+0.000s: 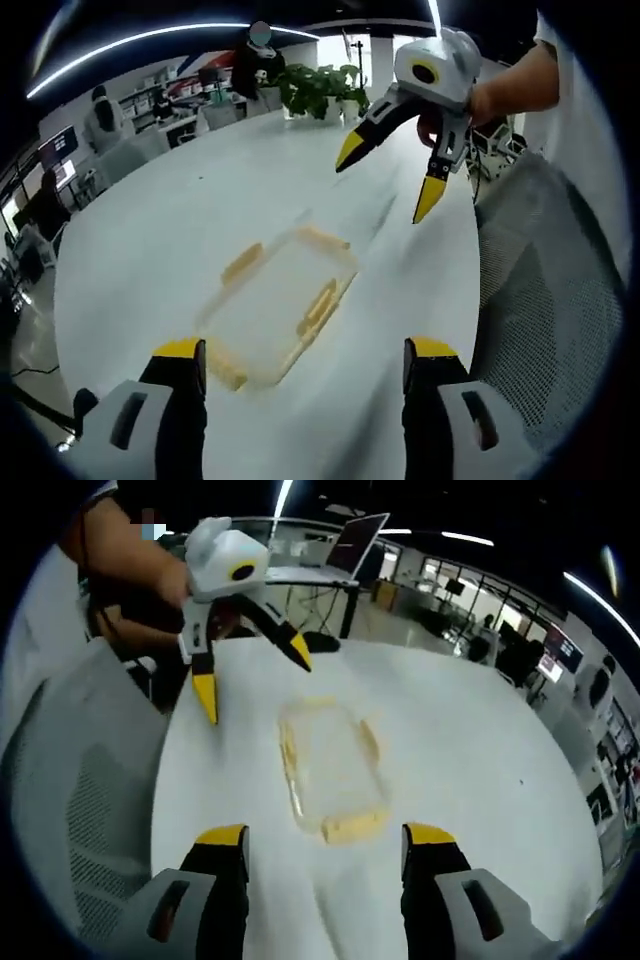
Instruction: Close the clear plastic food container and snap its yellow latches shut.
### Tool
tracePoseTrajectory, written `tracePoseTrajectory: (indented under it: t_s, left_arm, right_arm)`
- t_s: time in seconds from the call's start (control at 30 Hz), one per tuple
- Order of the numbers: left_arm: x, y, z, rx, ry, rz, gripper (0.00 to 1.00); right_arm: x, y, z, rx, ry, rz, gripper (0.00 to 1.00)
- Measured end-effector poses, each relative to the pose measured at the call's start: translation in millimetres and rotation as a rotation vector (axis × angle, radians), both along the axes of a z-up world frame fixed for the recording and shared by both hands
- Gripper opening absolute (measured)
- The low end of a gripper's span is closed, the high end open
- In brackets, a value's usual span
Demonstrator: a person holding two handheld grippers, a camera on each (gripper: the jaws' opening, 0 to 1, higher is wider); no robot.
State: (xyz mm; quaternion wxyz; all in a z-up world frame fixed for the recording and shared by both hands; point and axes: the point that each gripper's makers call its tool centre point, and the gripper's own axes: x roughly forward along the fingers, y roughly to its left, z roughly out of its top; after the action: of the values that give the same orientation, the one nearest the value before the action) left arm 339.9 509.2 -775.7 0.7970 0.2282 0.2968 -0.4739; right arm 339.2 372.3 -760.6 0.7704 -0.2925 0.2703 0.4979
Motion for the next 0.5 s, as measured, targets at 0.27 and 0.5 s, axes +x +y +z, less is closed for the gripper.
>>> tracePoseTrajectory:
  t_s: [0.27,0.5]
  left_arm:
    - [8.6,4.3,-1.0,0.039,-0.002,-0.037,0.79]
    - [18.7,6.6,-0.9,0.075,-0.013,-0.082,0.77]
  right_arm:
    - [4.2,1.3,-4.7,-0.038,0.017,0.024,0.61]
    - [11.5,4.2,-6.9,-0.066,0.016,0.053,0.58]
